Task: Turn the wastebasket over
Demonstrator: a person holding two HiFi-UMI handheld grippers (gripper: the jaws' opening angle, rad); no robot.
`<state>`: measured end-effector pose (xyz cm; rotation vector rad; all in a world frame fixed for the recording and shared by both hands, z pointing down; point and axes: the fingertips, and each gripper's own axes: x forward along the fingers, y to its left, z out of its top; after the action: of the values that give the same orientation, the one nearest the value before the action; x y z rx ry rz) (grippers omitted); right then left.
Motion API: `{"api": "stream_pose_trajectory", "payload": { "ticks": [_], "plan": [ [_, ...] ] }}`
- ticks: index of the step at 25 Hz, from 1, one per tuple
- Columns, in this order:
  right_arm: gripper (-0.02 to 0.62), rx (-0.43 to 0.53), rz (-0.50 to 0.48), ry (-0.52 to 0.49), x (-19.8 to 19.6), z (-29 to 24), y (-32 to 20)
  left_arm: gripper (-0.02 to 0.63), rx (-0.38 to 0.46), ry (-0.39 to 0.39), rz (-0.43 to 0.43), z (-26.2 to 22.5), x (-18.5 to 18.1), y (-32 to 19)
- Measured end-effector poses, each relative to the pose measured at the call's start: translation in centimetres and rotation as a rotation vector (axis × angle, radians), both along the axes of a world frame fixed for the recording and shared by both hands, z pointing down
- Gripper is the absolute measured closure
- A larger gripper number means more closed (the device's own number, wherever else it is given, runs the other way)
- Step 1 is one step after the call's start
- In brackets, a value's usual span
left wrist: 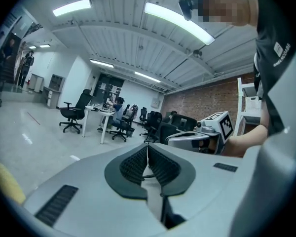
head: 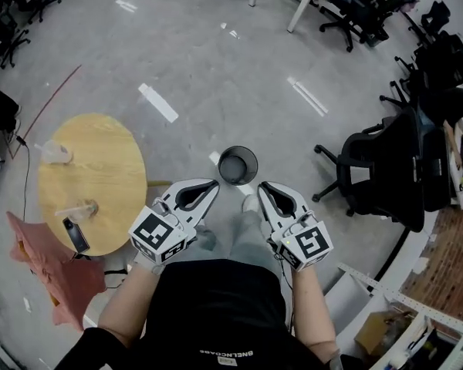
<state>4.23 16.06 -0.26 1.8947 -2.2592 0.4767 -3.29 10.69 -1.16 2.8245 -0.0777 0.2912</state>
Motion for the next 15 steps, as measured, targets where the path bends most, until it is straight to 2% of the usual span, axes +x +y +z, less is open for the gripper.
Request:
{"api": "stream_pose_trajectory", "payload": {
  "ticks": [4, 8, 11, 15],
  "plan": [
    [0.567, -0.079, -0.119, -0.02, 0.7, 4.0, -1.9, 0.591, -0.044, -0.057, -0.098, 3.1, 0.7, -1.4],
    [0.509, -0.195, -0.249, -0.004, 1.0, 10.2, -3.5, 0.591, -0.113, -0.129, -0.21, 6.8, 0.0, -1.4],
    [0.485, -0.296, -0.344, 0.063, 0.8, 16.6, -4.4, 0.59, -0.168, -0.184, -0.289, 10.4, -1.2, -1.0],
    [0.46, -0.453, -0.445, 0.161, 0.4, 28.1, -5.2, 0.588, -0.226, -0.247, -0.356, 16.6, -2.4, -1.4]
  ]
}}
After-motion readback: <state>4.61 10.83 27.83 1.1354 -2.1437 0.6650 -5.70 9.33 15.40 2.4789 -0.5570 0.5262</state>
